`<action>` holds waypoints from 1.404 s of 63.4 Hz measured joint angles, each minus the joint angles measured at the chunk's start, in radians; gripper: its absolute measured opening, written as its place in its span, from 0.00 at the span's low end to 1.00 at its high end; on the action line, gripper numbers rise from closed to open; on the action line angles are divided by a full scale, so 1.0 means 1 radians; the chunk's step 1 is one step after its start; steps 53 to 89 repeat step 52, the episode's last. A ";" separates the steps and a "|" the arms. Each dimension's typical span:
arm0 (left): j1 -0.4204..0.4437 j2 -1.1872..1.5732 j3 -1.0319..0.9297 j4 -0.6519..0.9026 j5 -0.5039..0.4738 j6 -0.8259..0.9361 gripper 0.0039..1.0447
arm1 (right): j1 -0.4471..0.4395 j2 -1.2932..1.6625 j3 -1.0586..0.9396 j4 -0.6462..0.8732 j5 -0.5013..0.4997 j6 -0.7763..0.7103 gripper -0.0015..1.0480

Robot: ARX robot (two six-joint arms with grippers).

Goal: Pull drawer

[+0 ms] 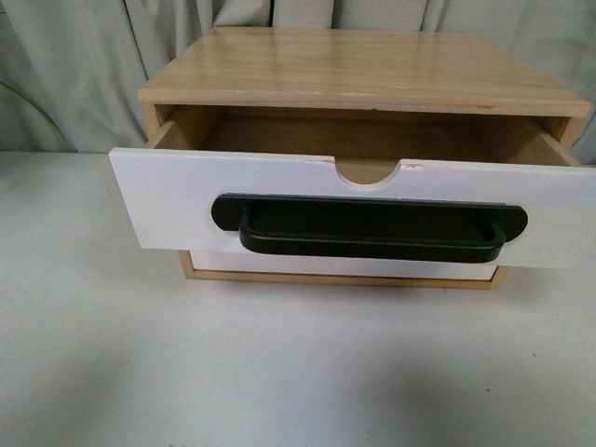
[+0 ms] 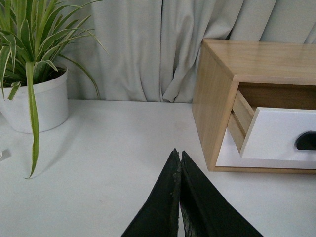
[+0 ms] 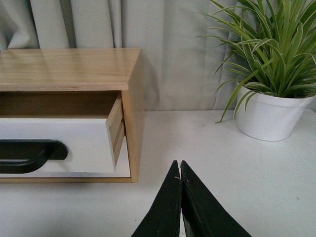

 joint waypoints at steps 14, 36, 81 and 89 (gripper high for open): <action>0.000 -0.001 0.000 0.000 0.000 -0.002 0.43 | 0.000 0.000 0.000 0.000 0.000 0.000 0.39; 0.000 -0.001 0.000 0.000 0.000 -0.002 0.94 | 0.000 0.000 0.000 0.000 0.000 0.001 0.91; 0.000 -0.001 0.000 0.000 0.000 -0.002 0.94 | 0.000 0.000 0.000 0.000 0.000 0.001 0.91; 0.000 -0.001 0.000 0.000 0.000 -0.002 0.94 | 0.000 0.000 0.000 0.000 0.000 0.001 0.91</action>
